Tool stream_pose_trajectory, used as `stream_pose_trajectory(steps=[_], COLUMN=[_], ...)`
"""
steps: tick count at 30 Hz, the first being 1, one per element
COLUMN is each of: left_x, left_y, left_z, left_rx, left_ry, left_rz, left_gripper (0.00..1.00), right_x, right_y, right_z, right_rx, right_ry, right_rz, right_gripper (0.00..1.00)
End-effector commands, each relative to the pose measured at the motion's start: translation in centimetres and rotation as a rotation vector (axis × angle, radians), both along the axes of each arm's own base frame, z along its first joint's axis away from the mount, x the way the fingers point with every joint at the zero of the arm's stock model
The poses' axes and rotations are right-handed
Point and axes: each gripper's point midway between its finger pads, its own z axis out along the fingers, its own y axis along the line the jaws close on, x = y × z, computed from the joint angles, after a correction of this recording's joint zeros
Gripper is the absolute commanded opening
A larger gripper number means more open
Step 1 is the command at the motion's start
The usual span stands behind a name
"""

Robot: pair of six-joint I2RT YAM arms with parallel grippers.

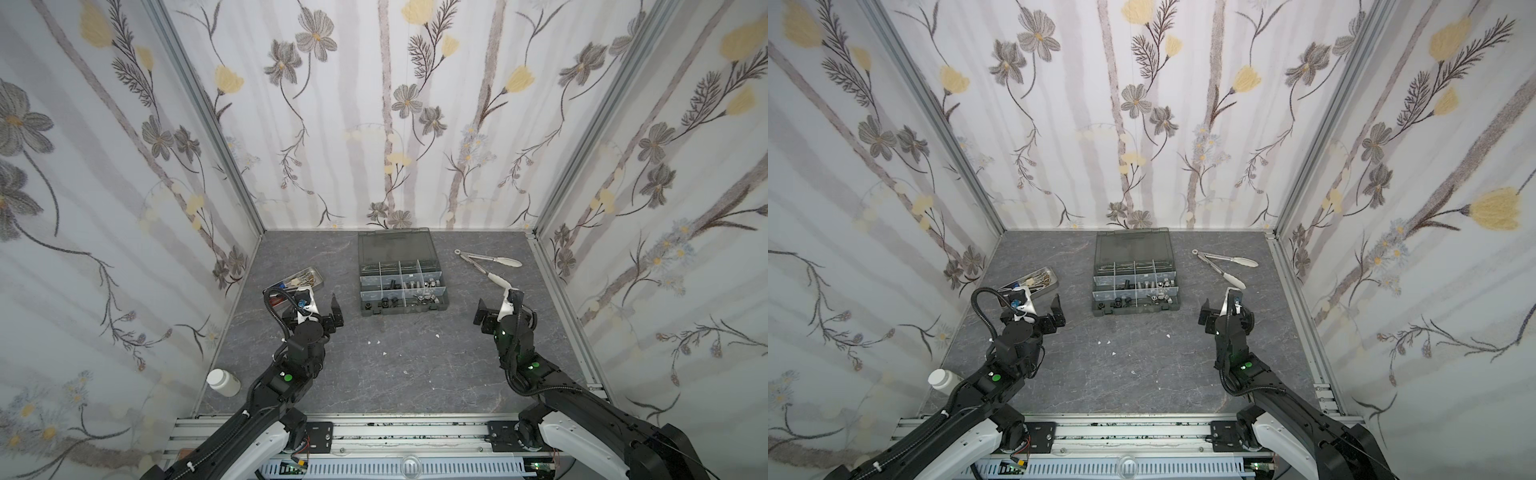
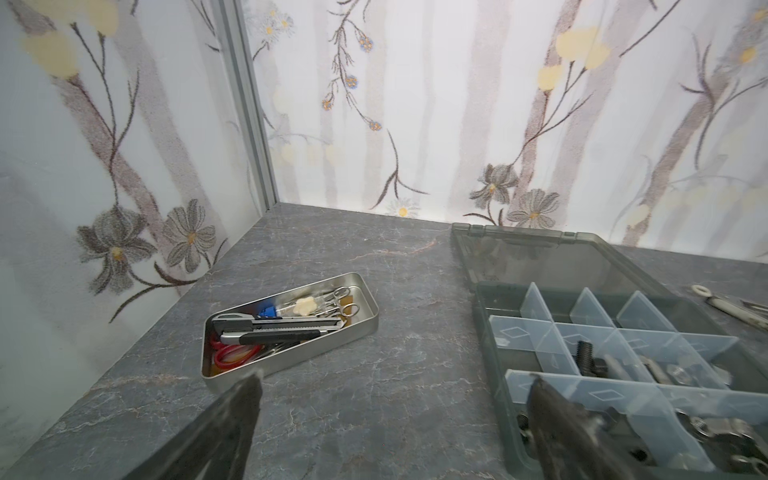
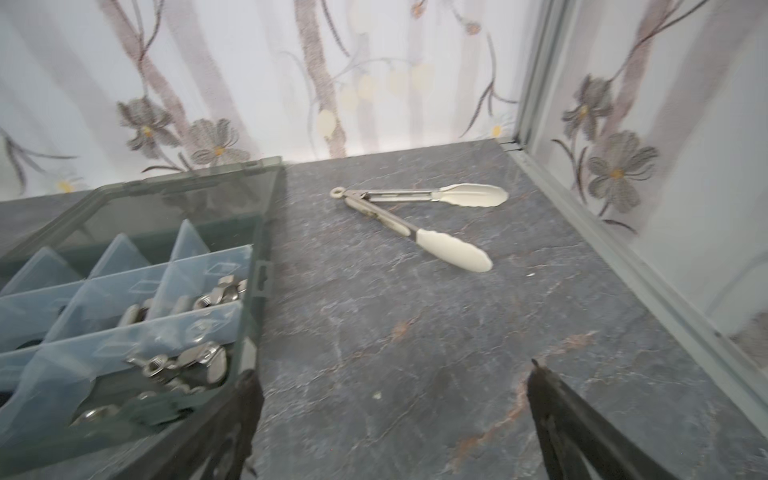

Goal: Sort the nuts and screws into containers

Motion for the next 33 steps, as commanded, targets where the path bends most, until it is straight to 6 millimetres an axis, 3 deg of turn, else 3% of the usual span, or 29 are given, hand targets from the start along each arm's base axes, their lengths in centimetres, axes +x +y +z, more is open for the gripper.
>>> stream_pose_trajectory(steps=[1, 7, 11, 16, 21, 25, 27, 33], left_x=[1.9, 5.5, 6.1, 7.9, 9.0, 8.2, 7.7, 5.7], left_y=[1.3, 3.9, 5.6, 5.7, 5.0, 5.9, 5.9, 6.4], left_z=[3.2, -2.1, -3.3, -6.2, -5.9, -6.2, -6.3, -5.9], left_rx=[-0.055, -0.024, -0.109, -0.074, -0.003, -0.014, -0.015, -0.011], left_ry=[-0.161, -0.033, -0.095, -0.015, -0.024, -0.074, -0.101, -0.174], left_rz=[0.032, 0.080, 0.087, 0.033, -0.023, 0.019, 0.021, 0.065], left_gripper=[1.00, 1.00, 1.00, 1.00, 1.00, 1.00, 1.00, 1.00], right_x=[0.3, 0.7, 0.1, -0.9, 0.2, 0.4, 0.5, -0.2], right_y=[-2.5, -3.3, -4.6, -7.0, -7.0, -7.8, -8.1, -6.2], right_z=[3.1, 2.8, 2.2, 1.0, 0.9, 1.4, 0.6, 1.0], right_rx=[-0.010, -0.146, -0.139, -0.069, -0.103, -0.113, -0.106, -0.140], right_ry=[-0.156, -0.183, -0.233, -0.279, -0.270, -0.308, -0.300, -0.347], right_rz=[-0.119, -0.115, -0.145, -0.215, -0.196, -0.221, -0.231, -0.106], right_gripper=[1.00, 1.00, 1.00, 1.00, 0.99, 1.00, 1.00, 1.00])
